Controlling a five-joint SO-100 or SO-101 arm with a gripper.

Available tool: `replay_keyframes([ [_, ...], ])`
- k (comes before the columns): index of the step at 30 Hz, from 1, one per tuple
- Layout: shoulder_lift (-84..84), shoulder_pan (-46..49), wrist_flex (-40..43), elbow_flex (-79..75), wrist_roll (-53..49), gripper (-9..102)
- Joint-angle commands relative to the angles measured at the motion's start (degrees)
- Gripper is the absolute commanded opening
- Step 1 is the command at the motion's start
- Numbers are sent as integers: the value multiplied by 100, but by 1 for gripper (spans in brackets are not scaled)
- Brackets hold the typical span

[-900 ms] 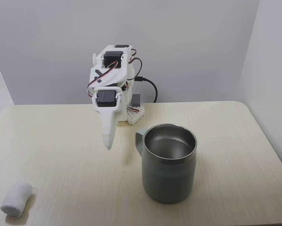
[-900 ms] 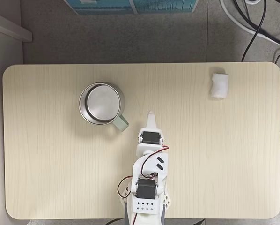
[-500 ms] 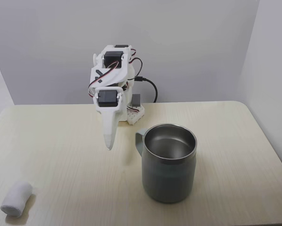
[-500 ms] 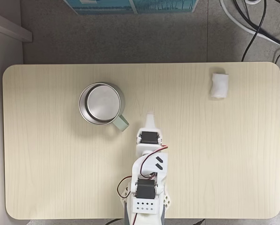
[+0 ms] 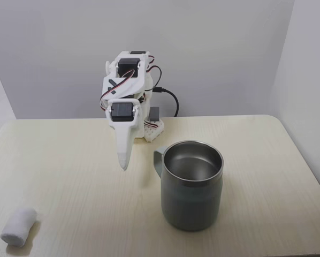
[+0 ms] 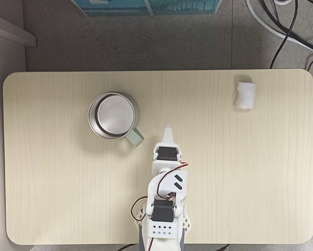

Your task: Grasp a dressing and put it in the cup.

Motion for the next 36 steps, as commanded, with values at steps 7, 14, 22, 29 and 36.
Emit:
replay_keyframes([
  [7,-62,-26,-26,123,-299,0],
  [14,-70,114,281,1116,-475,0],
  [22,141,97,747,2575,-765,0],
  [29,1239,606,835,3762,-1169,1],
  [36,3006,1441,1538,5607,-1986,1],
])
